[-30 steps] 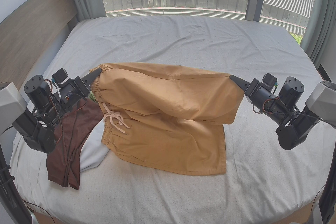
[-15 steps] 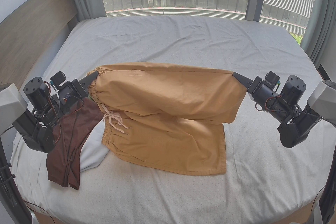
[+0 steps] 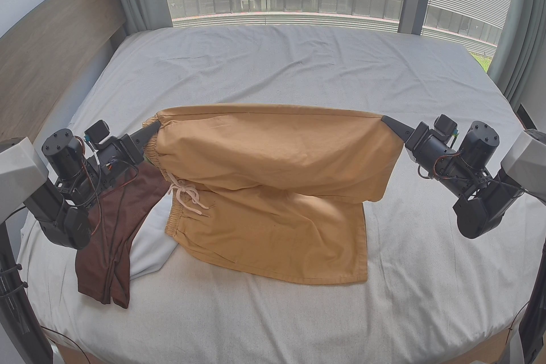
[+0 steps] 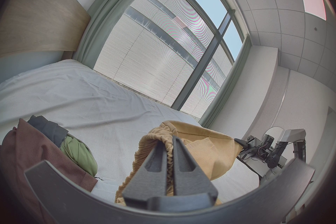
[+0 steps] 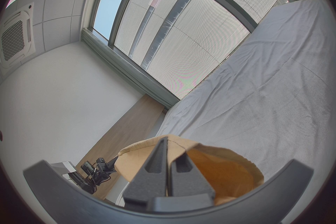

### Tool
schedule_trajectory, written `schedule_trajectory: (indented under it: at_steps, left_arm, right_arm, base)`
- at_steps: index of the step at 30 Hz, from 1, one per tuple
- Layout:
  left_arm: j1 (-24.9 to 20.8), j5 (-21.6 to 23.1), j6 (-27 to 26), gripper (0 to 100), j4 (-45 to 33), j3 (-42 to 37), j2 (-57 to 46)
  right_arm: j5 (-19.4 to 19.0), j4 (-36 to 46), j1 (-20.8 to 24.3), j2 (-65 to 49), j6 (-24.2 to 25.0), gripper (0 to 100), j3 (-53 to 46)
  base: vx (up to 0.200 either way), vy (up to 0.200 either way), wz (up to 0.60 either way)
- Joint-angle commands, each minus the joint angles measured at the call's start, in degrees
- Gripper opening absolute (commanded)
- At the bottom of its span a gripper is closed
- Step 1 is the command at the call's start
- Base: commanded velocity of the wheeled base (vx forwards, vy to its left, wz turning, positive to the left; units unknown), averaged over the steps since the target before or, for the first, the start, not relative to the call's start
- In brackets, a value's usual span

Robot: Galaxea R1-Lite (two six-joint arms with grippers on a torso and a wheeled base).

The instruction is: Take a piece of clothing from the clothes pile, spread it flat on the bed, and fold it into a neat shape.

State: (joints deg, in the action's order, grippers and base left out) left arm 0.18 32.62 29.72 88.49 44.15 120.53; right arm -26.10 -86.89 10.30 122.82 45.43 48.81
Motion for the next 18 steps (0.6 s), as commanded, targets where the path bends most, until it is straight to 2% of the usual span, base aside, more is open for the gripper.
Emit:
schedule_trajectory:
  at_steps: [1,18]
  left_arm:
    - [0.3,0.0,0.1,0,0.0,0.1,0.2]
    - [0.2,-0.4,0.1,0,0.0,0.6,0.1]
  right_arm:
    - [0.0,0.0,-0.2,-0.2,0.0,0,0.2]
    - [0.0,0.8,-0.1,-0.2,-1.2,0,2.1]
  base:
    - [0.0,0.0,0.0]
    - [0.0,0.0,0.0]
